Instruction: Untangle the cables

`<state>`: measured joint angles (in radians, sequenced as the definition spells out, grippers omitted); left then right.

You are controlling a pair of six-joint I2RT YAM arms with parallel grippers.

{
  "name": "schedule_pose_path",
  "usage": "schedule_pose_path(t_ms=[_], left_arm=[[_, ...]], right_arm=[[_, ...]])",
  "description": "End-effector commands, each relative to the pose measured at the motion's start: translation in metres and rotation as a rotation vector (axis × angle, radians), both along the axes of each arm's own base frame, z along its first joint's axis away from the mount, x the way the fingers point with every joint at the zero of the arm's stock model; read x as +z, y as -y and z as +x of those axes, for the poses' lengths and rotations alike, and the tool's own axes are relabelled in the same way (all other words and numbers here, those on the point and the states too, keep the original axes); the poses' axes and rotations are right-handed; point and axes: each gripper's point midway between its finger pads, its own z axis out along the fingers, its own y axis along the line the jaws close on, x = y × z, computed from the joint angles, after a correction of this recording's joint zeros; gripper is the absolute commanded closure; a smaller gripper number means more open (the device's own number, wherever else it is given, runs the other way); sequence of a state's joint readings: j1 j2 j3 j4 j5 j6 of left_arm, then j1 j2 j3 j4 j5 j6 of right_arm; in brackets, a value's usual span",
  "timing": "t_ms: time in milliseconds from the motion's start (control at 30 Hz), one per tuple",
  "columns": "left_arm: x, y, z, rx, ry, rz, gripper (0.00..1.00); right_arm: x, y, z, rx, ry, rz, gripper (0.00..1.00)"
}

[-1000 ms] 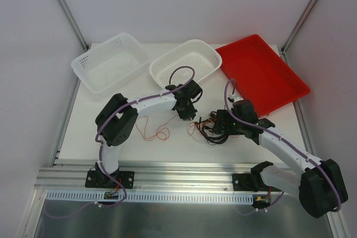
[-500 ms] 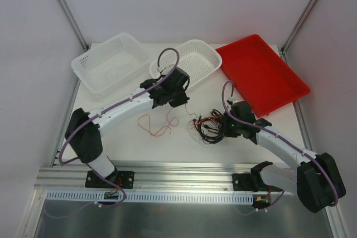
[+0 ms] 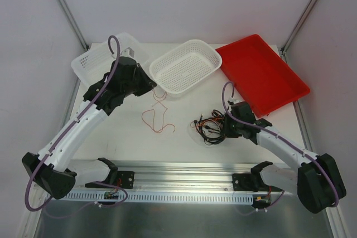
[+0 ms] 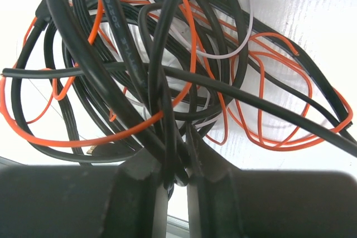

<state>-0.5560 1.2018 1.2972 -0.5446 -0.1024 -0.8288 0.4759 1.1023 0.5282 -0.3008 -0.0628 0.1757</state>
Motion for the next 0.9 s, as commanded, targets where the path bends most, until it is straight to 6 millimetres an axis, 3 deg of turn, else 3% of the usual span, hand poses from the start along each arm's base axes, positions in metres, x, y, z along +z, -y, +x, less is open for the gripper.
schedule_pose_path(t_ms=[0,100,333,533,633,667,767,800,867], left_arm=[[-0.009,-0.010,-0.015,-0.073,-0.004,0.040,1.00],[-0.034,-0.008,-0.020,-0.104,-0.058,0.069,1.00],[-0.133,-0.028,-0.033,-0.044,-0.267,0.202,1.00],[-0.177,-0.035,-0.040,-0.049,-0.345,0.271,0.96],[-0.185,-0.037,-0.040,-0.053,-0.346,0.296,0.78],[-0.188,-0.038,-0.040,-0.054,-0.349,0.304,0.65],[-0.196,-0.040,-0.043,-0.055,-0.364,0.325,0.46],[-0.199,-0.041,-0.043,-0.053,-0.369,0.335,0.33],[-0.202,-0.041,-0.044,-0.057,-0.376,0.338,0.20]], right_arm=[[0.006,0.007,0.001,-0.018,0.011,-0.033,0.99],[0.007,0.007,0.001,-0.017,0.007,-0.033,0.96],[0.015,0.005,0.002,-0.013,0.019,-0.019,0.90],[0.018,0.006,0.001,-0.005,0.026,-0.024,0.87],[0.019,0.005,0.000,-0.004,0.026,-0.015,0.87],[0.019,0.005,0.000,-0.004,0.026,-0.015,0.86],[0.020,0.005,0.001,-0.004,0.032,-0.016,0.84],[0.021,0.005,0.001,-0.002,0.031,-0.016,0.83],[0.022,0.005,0.000,-0.001,0.033,-0.015,0.81]])
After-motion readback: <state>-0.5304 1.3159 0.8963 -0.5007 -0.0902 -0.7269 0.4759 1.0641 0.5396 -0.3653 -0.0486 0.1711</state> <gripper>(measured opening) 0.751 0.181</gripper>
